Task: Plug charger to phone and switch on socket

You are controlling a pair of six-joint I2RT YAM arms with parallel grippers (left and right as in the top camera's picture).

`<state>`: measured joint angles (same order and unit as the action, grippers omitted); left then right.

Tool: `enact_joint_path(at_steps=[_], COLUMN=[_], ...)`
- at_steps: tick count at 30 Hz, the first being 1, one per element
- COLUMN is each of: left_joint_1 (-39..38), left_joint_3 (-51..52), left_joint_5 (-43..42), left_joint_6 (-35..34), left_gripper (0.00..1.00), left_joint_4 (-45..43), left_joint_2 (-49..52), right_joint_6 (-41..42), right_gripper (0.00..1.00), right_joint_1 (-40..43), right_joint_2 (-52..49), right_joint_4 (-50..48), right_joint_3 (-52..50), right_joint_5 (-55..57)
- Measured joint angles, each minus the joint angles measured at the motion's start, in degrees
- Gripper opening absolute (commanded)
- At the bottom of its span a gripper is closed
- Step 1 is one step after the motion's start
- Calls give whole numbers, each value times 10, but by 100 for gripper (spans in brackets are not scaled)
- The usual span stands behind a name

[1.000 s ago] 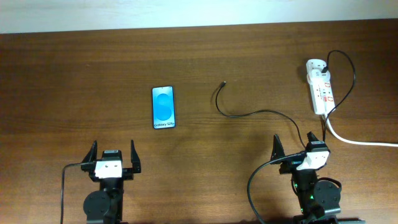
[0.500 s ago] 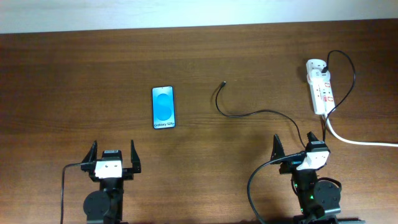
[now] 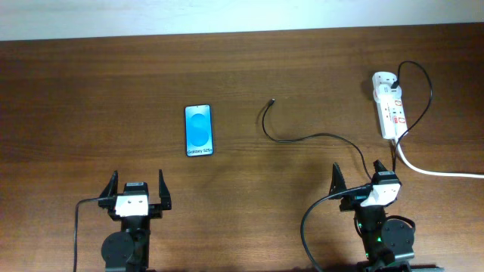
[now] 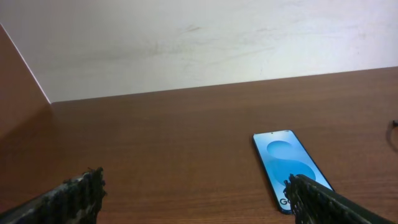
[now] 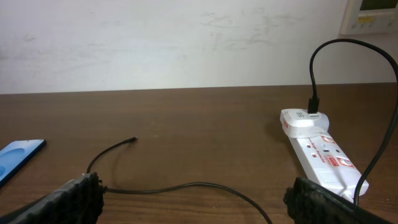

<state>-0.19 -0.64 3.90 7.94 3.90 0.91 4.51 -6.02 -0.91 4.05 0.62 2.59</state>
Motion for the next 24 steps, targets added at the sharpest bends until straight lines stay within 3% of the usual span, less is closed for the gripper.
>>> enact_joint_path(at_steps=[17, 20, 24], left_joint_1=[0, 0, 0], left_joint_3=[-2, -23, -104], left_joint_5=[-35, -35, -41], left_joint_6=[0, 0, 22], left_gripper=[99, 99, 99], left_joint_4=[-49, -74, -106], left_joint_2=[8, 76, 241], right_joint_6=[0, 0, 0], right_gripper=[98, 98, 99], right_joint_1=[0, 0, 0], right_joint_2=[0, 1, 2], right_joint_4=[0, 0, -1], right_joint_3=[0, 0, 0], right_joint_5=[0, 0, 3])
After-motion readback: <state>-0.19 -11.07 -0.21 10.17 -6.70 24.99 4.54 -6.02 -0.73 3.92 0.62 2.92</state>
